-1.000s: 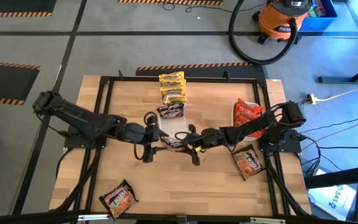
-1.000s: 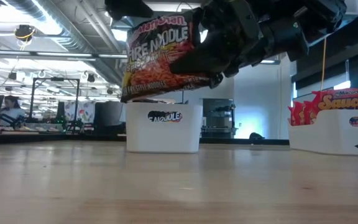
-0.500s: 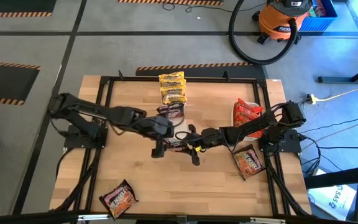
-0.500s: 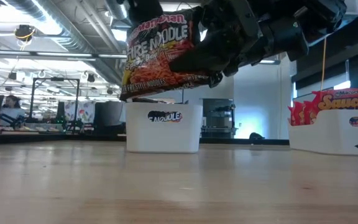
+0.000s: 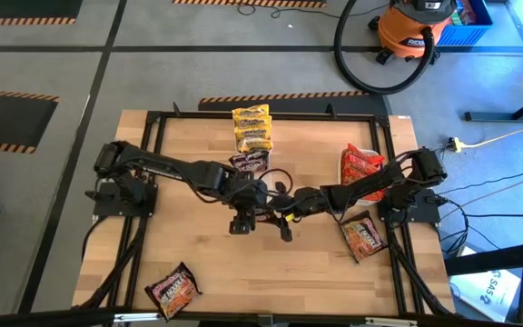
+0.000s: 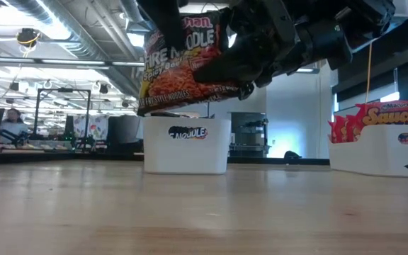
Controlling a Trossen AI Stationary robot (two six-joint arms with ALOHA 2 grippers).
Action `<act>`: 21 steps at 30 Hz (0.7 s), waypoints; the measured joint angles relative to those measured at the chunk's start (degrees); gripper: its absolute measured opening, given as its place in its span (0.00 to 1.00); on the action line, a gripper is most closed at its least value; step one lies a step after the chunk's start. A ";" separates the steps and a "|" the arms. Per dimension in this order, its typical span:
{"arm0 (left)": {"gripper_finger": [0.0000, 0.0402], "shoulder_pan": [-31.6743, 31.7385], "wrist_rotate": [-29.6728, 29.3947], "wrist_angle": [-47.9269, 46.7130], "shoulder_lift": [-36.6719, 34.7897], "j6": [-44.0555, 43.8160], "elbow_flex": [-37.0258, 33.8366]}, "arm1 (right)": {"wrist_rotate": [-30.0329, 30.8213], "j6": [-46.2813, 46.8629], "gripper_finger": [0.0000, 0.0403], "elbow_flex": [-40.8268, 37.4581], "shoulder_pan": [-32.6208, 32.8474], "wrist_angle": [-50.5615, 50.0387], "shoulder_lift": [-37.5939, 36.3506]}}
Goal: Sort Maruchan noodles
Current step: Put the black noodle pack into the bottom left white bin
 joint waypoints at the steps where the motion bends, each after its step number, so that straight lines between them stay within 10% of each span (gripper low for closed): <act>1: 0.73 0.14 -0.08 0.08 0.26 0.00 0.03 | 0.00 0.00 0.34 0.02 0.00 0.12 0.00; 21: 0.40 0.67 1.36 -1.16 1.30 1.27 -0.06 | 1.26 -0.18 0.35 -0.04 -0.07 2.34 0.20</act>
